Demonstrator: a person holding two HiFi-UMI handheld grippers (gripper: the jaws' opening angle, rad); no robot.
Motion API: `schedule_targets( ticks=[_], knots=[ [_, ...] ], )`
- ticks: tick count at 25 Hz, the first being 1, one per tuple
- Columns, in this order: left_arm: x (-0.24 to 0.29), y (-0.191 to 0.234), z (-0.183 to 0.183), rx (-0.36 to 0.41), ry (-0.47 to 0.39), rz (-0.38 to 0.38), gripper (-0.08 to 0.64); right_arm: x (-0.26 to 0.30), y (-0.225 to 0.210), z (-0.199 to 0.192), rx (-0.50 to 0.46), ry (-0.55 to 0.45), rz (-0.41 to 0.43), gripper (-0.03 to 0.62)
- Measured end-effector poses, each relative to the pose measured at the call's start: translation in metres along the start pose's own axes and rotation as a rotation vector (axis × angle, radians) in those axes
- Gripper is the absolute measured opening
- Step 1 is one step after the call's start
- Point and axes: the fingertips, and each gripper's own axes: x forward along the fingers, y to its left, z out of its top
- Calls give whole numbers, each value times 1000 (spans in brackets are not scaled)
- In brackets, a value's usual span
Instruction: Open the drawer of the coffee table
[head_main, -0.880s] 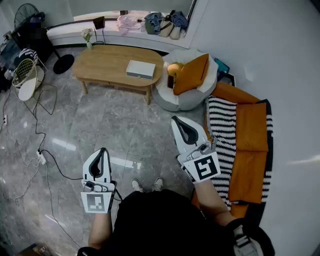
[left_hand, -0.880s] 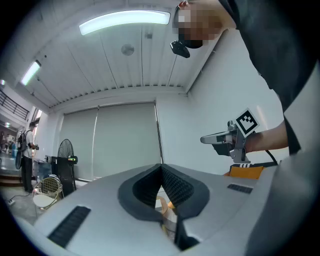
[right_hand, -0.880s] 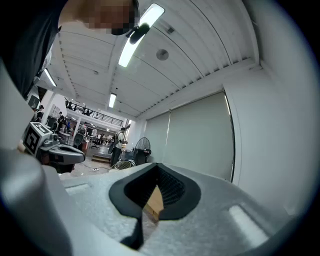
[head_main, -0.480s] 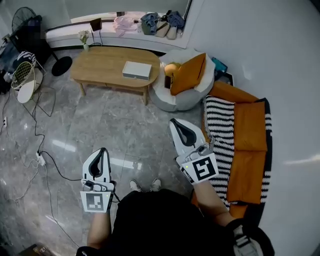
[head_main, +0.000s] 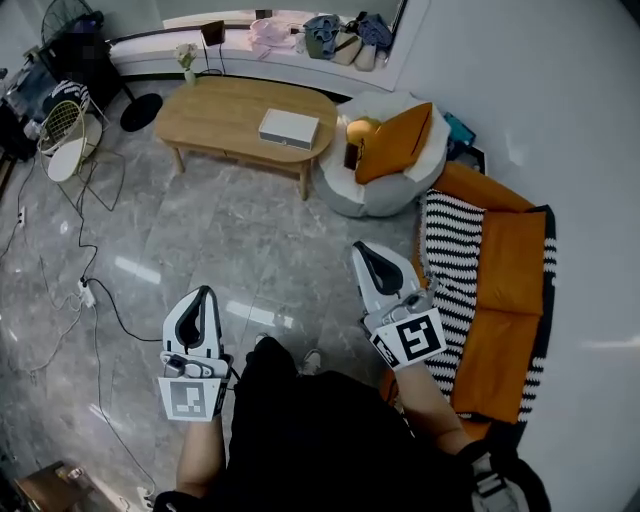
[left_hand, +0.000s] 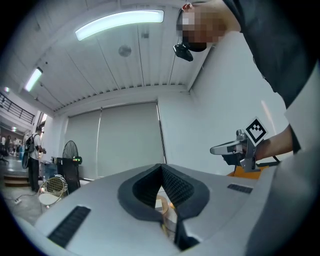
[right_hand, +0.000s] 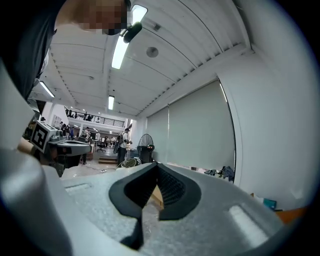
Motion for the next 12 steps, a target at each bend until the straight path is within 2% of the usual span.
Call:
schedule_targets(
  ticks=[5,9,12],
  knots=[
    [20,12,-27,-42,31,-3,8,18,-14,-15,-2,40,-8,5],
    [65,36,-42,-74,24,-31,8,54,-33,-28,-8,82,-35,5],
    [107,68,-48,-91,26,-49,8,102,-44,-35,-15,126,-39,5]
  ],
)
